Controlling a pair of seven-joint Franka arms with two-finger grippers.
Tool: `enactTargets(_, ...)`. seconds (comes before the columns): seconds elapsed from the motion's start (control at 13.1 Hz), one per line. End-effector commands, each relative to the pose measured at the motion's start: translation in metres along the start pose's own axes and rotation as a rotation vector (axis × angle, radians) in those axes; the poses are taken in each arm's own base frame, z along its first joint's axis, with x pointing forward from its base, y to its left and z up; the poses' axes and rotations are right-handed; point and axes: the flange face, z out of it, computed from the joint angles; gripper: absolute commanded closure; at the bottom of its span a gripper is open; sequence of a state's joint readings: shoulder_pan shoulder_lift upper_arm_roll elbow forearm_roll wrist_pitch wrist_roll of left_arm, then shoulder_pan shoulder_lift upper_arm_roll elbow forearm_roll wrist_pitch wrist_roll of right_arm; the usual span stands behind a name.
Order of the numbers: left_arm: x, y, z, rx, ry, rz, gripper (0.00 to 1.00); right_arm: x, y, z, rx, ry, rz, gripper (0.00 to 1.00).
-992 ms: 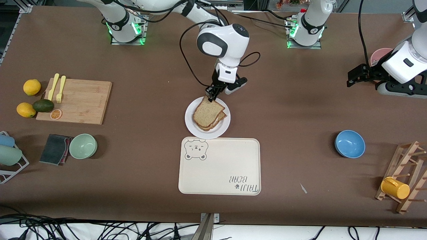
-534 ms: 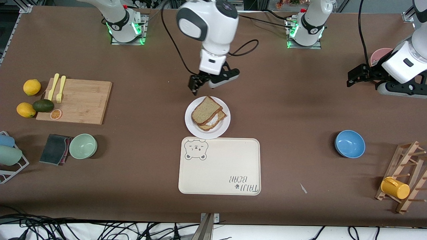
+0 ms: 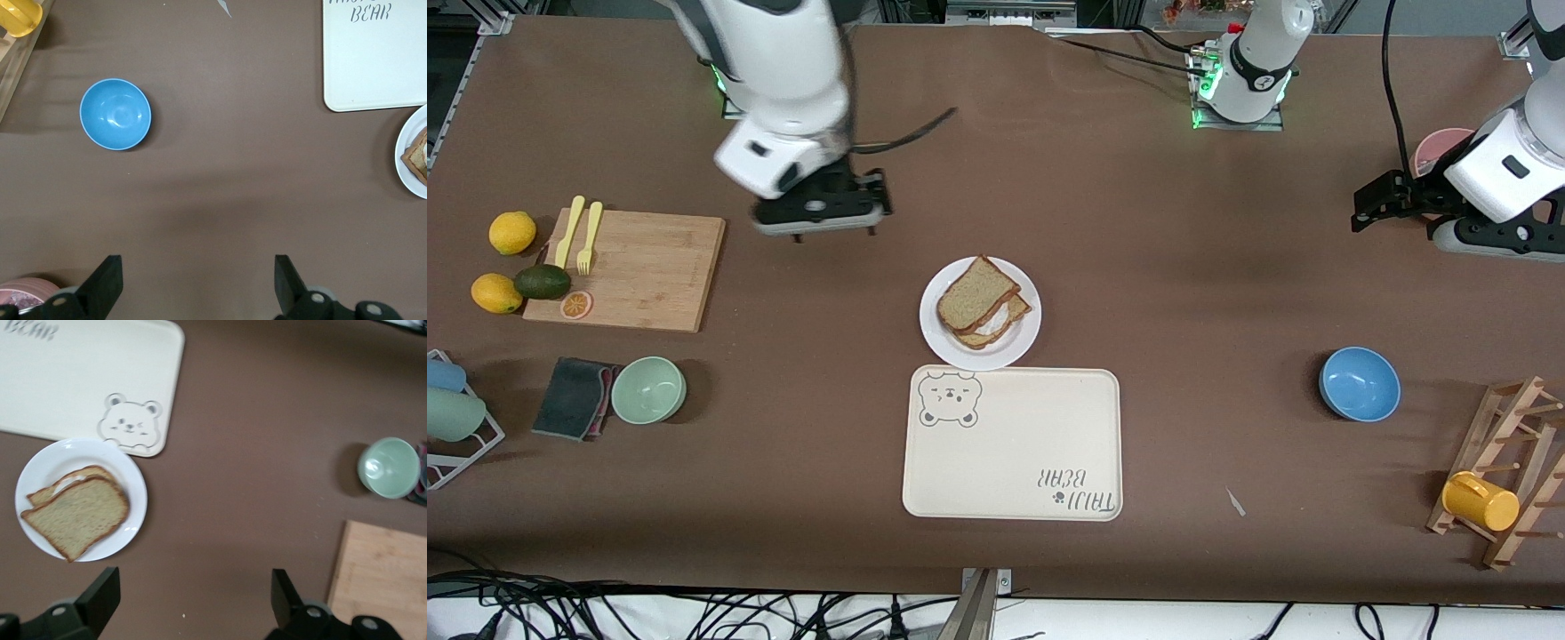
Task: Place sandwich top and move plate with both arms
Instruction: 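Retract the right gripper while the left gripper reaches toward the plate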
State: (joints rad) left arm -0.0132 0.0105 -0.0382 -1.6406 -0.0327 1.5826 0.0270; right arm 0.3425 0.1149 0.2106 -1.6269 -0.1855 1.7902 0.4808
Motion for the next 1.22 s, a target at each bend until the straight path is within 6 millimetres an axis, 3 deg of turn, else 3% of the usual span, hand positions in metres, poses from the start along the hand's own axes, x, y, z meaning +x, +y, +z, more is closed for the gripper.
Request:
enactTargets(0.0, 0.002, 0.002, -0.004, 0.018, -0.021, 0.023, 0.0, 0.002, 0.077, -0.019, 0.051, -0.049, 0.137, 0.0)
enactTargets(0.08, 0.003, 0.004, 0.0, 0.015, -0.035, 0.028, 0.0, -0.001, 0.098, -0.034, 0.062, -0.061, 0.167, 0.0)
enactTargets(0.31, 0.005, 0.016, 0.007, 0.011, -0.057, 0.049, 0.0, 0.0, 0.173, -0.042, 0.062, -0.158, 0.232, 0.0)
enactTargets(0.61, 0.014, 0.039, 0.028, -0.068, -0.095, 0.074, 0.0, 0.0, 0.275, -0.036, 0.147, -0.168, 0.28, 0.0)
enactTargets(0.92, 0.045, 0.06, 0.094, -0.281, -0.201, 0.051, 0.0, -0.007, 0.303, -0.034, 0.155, -0.182, 0.273, 0.0)
enactTargets(1.14, 0.067, 0.076, 0.143, -0.459, -0.264, 0.012, 0.0, -0.005, 0.305, -0.029, 0.163, -0.186, 0.247, 0.0)
